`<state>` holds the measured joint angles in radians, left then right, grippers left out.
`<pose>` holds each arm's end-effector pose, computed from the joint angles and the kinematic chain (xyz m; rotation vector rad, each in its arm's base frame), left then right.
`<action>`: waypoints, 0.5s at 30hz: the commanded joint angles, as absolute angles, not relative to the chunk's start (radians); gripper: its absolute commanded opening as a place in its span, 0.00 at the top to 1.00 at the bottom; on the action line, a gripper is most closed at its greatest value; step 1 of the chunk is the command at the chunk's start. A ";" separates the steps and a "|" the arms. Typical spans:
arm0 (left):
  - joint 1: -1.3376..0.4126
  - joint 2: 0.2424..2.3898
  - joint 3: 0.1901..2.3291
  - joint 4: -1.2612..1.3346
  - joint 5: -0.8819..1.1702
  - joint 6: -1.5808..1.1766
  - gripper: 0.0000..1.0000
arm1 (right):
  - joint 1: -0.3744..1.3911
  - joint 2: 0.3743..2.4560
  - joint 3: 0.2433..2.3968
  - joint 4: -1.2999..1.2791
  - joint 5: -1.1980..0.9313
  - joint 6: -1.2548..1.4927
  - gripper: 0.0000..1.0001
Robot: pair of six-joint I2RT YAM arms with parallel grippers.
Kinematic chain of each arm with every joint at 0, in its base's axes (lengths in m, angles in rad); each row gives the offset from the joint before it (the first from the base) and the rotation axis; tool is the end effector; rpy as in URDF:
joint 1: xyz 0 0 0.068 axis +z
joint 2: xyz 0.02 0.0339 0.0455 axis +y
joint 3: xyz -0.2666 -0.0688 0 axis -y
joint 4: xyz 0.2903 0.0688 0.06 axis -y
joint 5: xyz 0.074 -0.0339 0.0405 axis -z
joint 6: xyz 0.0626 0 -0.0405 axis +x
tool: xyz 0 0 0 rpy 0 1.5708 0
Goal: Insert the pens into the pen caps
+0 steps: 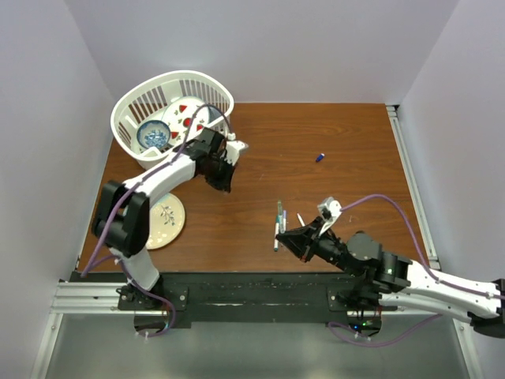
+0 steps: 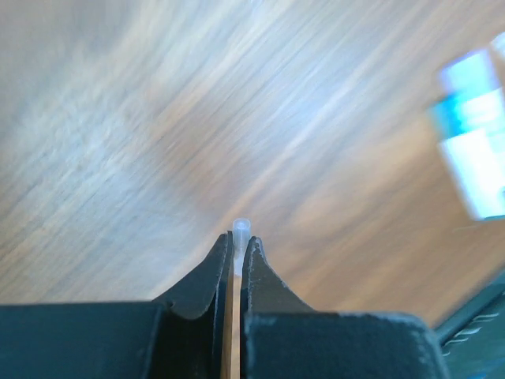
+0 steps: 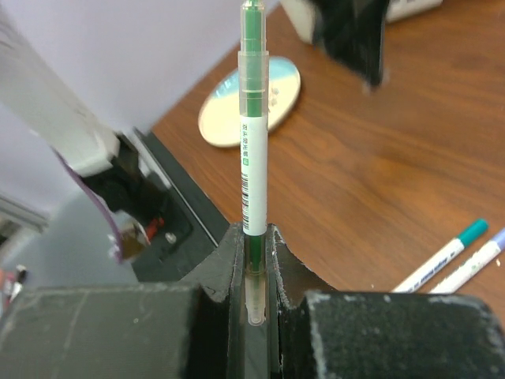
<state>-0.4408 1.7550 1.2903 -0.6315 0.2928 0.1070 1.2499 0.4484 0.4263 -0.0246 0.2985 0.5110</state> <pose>0.3689 -0.1940 0.1800 0.8168 2.5539 -0.4973 0.0821 0.1887 0.2764 -0.3902 1.6900 1.0989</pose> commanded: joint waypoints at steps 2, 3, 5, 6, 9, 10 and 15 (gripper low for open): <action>-0.439 1.443 1.091 -0.171 0.534 -0.340 1.00 | 1.252 0.537 0.342 0.213 0.183 0.488 1.00; -0.440 1.398 1.031 0.067 0.573 -0.480 1.00 | 1.252 0.554 0.344 0.230 0.155 0.483 1.00; -0.442 1.276 0.852 0.306 0.650 -0.631 1.00 | 1.252 0.601 0.341 0.289 0.132 0.468 1.00; -0.443 1.241 0.759 0.497 0.652 -0.763 1.00 | 1.253 0.613 0.338 0.314 0.115 0.468 1.00; -0.451 1.178 0.684 0.701 0.672 -0.905 1.00 | 1.252 0.681 0.308 0.432 0.106 0.479 1.00; -0.453 1.164 0.667 0.747 0.673 -0.937 1.00 | 1.252 0.704 0.301 0.458 0.112 0.485 1.00; -0.457 1.132 0.520 1.133 0.644 -1.170 1.00 | 1.250 0.849 0.314 0.595 0.186 0.532 1.00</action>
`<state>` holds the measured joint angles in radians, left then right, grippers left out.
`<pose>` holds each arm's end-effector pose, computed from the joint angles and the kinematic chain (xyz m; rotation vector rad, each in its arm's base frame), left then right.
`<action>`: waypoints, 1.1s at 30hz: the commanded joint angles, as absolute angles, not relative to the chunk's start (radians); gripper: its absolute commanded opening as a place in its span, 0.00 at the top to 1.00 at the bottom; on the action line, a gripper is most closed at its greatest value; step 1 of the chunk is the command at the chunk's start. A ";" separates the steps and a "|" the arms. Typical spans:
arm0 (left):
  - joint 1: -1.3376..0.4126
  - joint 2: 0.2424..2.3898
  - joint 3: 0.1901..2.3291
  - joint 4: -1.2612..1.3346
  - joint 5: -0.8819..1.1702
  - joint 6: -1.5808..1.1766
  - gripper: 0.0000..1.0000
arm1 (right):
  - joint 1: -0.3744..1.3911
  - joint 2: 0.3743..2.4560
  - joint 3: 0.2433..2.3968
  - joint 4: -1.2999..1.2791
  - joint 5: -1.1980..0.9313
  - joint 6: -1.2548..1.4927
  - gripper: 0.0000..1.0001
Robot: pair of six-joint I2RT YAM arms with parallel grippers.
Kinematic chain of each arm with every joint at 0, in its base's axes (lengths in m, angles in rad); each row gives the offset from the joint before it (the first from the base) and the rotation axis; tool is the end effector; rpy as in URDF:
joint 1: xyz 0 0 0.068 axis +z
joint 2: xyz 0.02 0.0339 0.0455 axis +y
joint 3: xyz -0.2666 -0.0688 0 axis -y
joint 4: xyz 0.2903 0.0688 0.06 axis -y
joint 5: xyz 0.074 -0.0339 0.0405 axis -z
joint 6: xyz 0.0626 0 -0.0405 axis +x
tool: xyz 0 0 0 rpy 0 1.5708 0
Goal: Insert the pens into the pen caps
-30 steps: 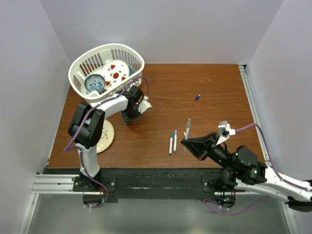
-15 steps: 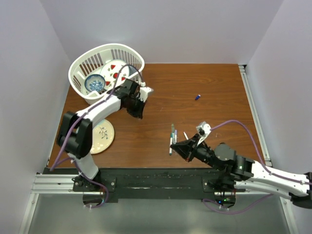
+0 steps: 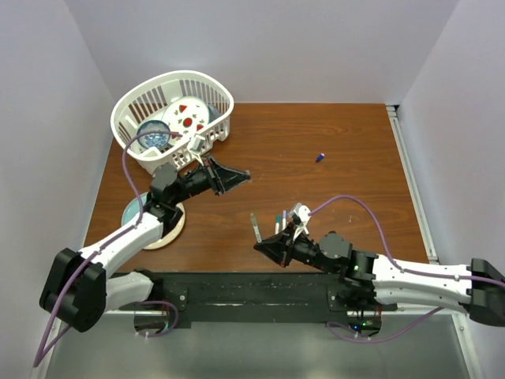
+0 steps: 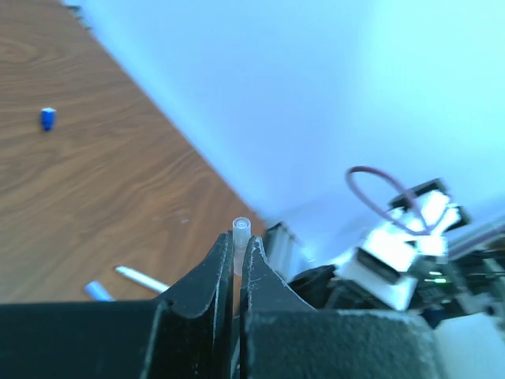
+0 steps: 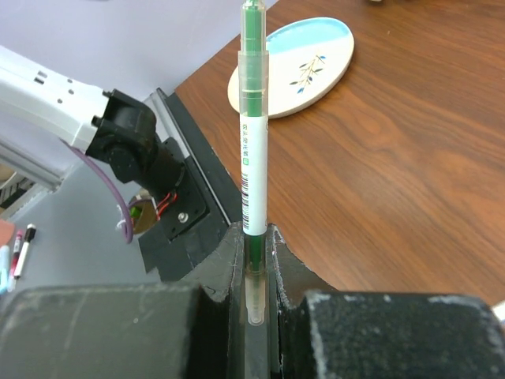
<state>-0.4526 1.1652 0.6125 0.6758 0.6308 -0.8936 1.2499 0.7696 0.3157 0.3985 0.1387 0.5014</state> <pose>0.2689 -0.1718 0.2724 0.2224 1.6606 -1.5095 0.0876 0.2360 0.2181 -0.5387 1.6898 1.2071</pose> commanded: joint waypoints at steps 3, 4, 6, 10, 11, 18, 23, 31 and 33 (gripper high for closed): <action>-0.457 1.124 0.502 1.181 0.652 -1.196 1.00 | 1.250 0.908 0.348 0.617 0.221 0.534 1.00; -0.457 1.120 0.502 1.183 0.655 -1.197 1.00 | 1.249 0.920 0.368 0.615 0.230 0.534 1.00; -0.457 1.114 0.497 1.183 0.664 -1.190 1.00 | 1.246 0.939 0.385 0.611 0.242 0.541 1.00; -0.457 1.100 0.499 1.183 0.692 -1.186 1.00 | 1.220 0.977 0.400 0.629 0.238 0.558 1.00; -0.457 1.097 0.499 1.171 0.695 -1.178 1.00 | 1.213 0.980 0.402 0.632 0.232 0.561 1.00; -0.457 1.049 0.515 1.040 0.701 -1.080 1.00 | 1.151 0.962 0.420 0.631 0.199 0.571 1.00; -0.457 1.046 0.523 0.993 0.703 -1.048 1.00 | 1.127 0.965 0.437 0.617 0.150 0.568 1.00; -0.457 1.065 0.538 0.960 0.698 -1.026 1.00 | 1.127 0.980 0.437 0.646 0.104 0.575 1.00; -0.457 1.066 0.540 0.957 0.699 -1.025 1.00 | 1.127 0.974 0.437 0.646 0.104 0.575 1.00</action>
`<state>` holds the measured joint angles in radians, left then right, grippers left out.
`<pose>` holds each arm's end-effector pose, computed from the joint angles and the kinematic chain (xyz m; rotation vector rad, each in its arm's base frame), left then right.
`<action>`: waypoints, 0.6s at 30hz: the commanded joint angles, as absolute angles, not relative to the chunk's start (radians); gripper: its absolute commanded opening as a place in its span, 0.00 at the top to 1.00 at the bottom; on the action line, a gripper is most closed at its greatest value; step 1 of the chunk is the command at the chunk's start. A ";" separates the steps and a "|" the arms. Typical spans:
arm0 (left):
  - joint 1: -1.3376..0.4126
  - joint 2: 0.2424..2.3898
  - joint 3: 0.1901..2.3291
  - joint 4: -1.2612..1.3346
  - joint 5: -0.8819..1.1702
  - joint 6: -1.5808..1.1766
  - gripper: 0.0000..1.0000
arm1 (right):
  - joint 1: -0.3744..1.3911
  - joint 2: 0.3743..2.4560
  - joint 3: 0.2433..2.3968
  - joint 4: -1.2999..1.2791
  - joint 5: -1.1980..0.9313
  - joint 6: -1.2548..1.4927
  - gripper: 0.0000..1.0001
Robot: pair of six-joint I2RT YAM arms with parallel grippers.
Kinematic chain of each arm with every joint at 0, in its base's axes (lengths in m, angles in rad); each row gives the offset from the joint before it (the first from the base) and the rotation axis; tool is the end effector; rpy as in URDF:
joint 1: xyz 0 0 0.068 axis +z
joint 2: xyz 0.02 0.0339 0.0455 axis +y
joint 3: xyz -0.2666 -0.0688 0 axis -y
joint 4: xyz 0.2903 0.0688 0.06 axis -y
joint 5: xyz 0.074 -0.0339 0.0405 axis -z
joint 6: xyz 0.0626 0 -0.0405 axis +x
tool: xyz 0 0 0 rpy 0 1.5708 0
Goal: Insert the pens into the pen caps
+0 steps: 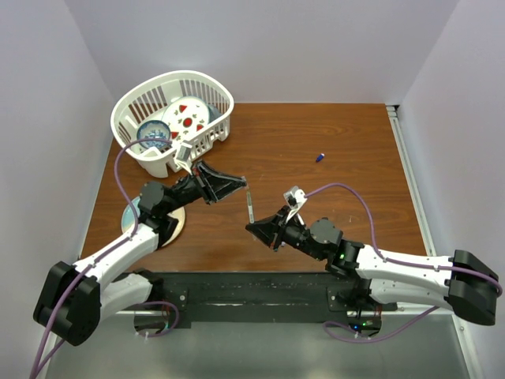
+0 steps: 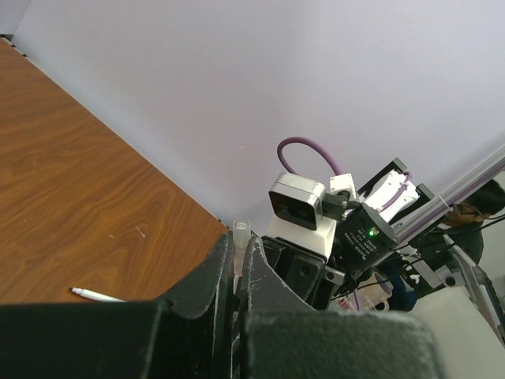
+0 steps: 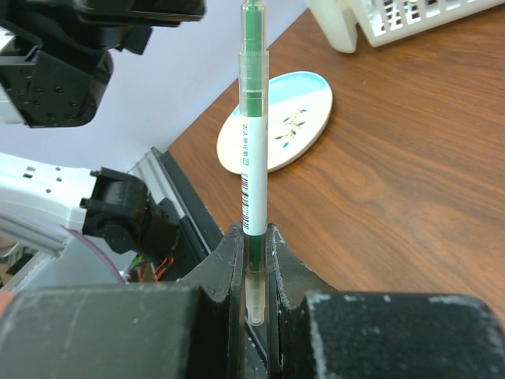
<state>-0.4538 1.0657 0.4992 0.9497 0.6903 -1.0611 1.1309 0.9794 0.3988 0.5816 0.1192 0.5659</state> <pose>0.2356 -0.1593 0.2874 0.2740 1.4584 -1.6752 0.1273 0.2530 0.2259 -0.3780 1.6680 1.2148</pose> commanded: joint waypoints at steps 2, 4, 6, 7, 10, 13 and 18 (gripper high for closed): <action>-0.457 1.065 0.540 0.944 0.701 -1.019 1.00 | 1.127 0.971 0.437 0.646 0.104 0.575 1.00; -0.457 1.058 0.540 0.928 0.696 -1.008 1.00 | 1.126 0.966 0.436 0.643 0.104 0.575 1.00; -0.457 1.054 0.538 0.925 0.693 -1.006 1.00 | 1.127 0.966 0.439 0.640 0.104 0.574 1.00; -0.457 1.054 0.540 0.919 0.692 -1.003 1.00 | 1.127 0.965 0.439 0.640 0.104 0.574 1.00; -0.457 1.051 0.541 0.905 0.692 -0.994 1.00 | 1.126 0.962 0.439 0.638 0.101 0.574 1.00; -0.457 1.049 0.540 0.894 0.690 -0.986 1.00 | 1.129 0.962 0.443 0.631 0.101 0.572 1.00; -0.457 1.049 0.545 0.890 0.687 -0.983 1.00 | 1.127 0.966 0.439 0.635 0.095 0.583 1.00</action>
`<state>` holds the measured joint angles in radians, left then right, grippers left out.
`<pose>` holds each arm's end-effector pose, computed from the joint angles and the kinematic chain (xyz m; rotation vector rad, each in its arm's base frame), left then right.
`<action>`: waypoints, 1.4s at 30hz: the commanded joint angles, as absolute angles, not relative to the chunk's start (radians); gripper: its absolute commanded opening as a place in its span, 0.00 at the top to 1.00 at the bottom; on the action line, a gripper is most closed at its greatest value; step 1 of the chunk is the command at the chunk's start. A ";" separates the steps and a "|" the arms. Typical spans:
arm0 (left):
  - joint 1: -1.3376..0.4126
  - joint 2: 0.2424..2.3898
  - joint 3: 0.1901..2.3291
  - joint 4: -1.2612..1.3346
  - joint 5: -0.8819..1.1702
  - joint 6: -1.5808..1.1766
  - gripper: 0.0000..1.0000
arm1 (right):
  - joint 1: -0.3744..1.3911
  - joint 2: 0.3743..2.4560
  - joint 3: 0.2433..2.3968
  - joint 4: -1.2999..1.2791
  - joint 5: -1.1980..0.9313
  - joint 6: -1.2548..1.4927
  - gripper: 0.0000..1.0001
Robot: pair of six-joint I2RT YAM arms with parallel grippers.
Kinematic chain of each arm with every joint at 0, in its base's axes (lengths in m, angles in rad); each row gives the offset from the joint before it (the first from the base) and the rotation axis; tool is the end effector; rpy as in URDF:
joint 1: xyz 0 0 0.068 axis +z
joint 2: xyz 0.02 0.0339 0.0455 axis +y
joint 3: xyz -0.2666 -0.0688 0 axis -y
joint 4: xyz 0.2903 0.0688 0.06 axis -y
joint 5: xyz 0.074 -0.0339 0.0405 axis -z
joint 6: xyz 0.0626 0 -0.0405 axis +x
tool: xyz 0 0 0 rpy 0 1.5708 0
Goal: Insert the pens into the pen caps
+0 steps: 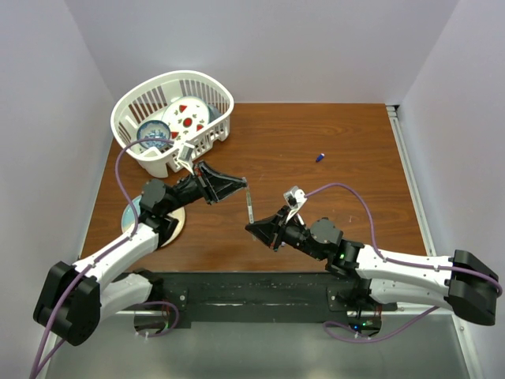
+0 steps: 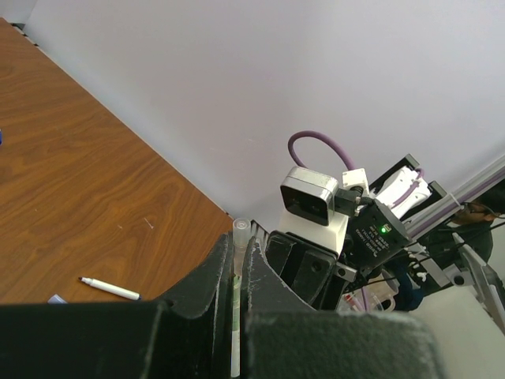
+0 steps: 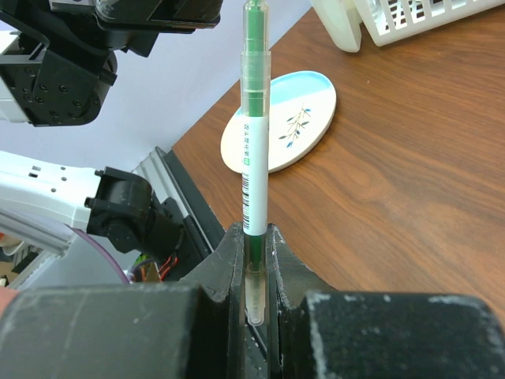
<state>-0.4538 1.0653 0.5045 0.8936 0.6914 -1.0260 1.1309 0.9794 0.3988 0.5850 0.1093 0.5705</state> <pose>0.2379 -0.1604 0.2831 0.2758 1.4987 -1.6488 0.1268 0.2534 0.2264 -0.3819 1.6664 1.2273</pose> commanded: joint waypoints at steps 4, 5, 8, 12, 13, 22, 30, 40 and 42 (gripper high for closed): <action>-0.457 1.049 0.552 0.877 0.684 -0.974 1.00 | 1.127 0.968 0.436 0.637 0.086 0.589 1.00; -0.457 1.051 0.554 0.877 0.683 -0.976 1.00 | 1.127 0.966 0.437 0.635 0.087 0.589 1.00; -0.457 1.054 0.555 0.877 0.684 -0.977 1.00 | 1.129 0.965 0.437 0.629 0.091 0.591 1.00; -0.457 1.051 0.558 0.876 0.687 -0.979 1.00 | 1.127 0.965 0.436 0.629 0.094 0.594 1.00; -0.457 1.049 0.558 0.873 0.687 -0.979 1.00 | 1.127 0.965 0.436 0.627 0.095 0.594 1.00; -0.456 1.031 0.557 0.864 0.693 -0.994 1.00 | 1.127 0.969 0.437 0.626 0.103 0.592 1.00; -0.457 1.020 0.548 0.861 0.698 -0.997 1.00 | 1.127 0.962 0.439 0.620 0.106 0.592 1.00; -0.459 1.035 0.529 0.880 0.706 -1.002 1.00 | 1.127 0.968 0.439 0.632 0.103 0.594 1.00; -0.457 1.034 0.525 0.879 0.709 -1.000 1.00 | 1.127 0.969 0.439 0.634 0.103 0.595 1.00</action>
